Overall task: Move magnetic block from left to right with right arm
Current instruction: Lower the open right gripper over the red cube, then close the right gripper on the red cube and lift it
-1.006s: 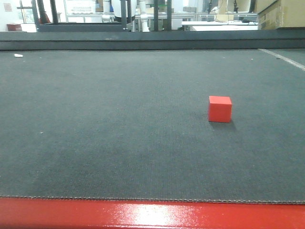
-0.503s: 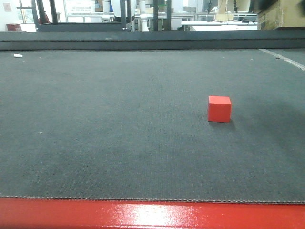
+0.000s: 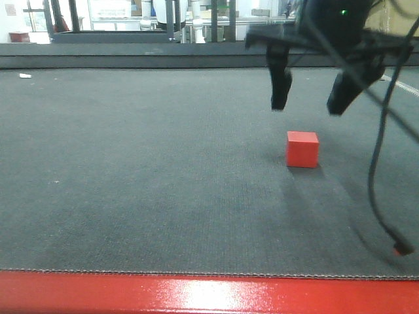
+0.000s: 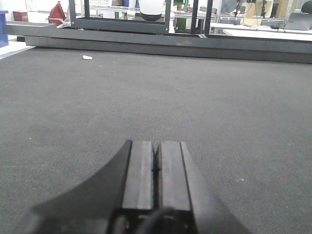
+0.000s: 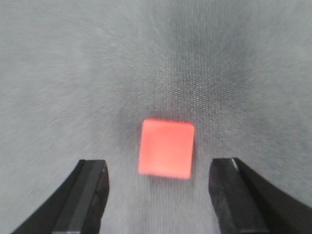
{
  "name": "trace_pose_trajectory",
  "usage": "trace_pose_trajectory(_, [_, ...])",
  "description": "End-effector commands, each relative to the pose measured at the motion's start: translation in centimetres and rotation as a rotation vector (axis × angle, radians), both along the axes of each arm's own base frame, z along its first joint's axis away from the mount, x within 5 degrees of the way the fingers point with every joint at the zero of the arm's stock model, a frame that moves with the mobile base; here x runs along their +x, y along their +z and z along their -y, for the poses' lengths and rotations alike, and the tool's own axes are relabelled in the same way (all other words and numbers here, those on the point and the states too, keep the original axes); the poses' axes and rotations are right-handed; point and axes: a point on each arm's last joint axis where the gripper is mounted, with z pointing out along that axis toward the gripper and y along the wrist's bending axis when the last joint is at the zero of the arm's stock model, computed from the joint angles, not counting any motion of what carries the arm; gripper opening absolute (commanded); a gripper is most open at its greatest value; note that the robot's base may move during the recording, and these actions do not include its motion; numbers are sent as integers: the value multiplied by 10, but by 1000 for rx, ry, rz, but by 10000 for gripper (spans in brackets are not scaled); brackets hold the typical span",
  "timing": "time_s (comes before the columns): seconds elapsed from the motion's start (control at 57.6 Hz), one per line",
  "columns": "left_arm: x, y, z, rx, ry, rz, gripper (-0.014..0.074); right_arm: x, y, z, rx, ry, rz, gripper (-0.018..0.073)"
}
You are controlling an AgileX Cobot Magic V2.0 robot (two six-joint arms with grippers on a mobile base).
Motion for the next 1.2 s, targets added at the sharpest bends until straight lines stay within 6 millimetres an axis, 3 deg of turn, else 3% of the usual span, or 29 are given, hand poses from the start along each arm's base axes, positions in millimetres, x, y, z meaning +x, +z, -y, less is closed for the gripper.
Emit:
trace_pose_trajectory(0.0, [-1, 5, -1, -17, 9, 86, -126, 6, 17, 0, 10, -6, 74, 540])
trace_pose_trajectory(0.26, [-1, 5, -1, -17, 9, 86, -126, 19, -11, -4, -18, -15, 35, 540])
trace_pose_trajectory(0.451, [-1, 5, -1, -17, 9, 86, -126, 27, -20, -4, -19, -11, 56, 524])
trace_pose_trajectory(0.538, [-1, 5, -1, -17, 9, 86, -126, 28, -20, -2, -35, -6, 62, 446])
trace_pose_trajectory(0.642, [-1, 5, -1, -17, 9, 86, -126, 29, -20, -1, -44, 0, 64, 277])
trace_pose_trajectory(0.746, [-1, 5, -1, -17, 9, 86, -126, 29, -20, 2, -57, 16, 65, 197])
trace_pose_trajectory(0.867, [-1, 5, -1, -17, 9, 86, -126, 27, -9, 9, -80, 49, 81, 195])
trace_pose_trajectory(1.023, [-1, 5, -1, -17, 9, 86, -126, 20, 21, 29, -96, 110, 152, 195])
trace_pose_trajectory(1.18, [-1, 5, -1, -17, 9, 86, -126, -2, 51, 60, -114, 181, 238, 195])
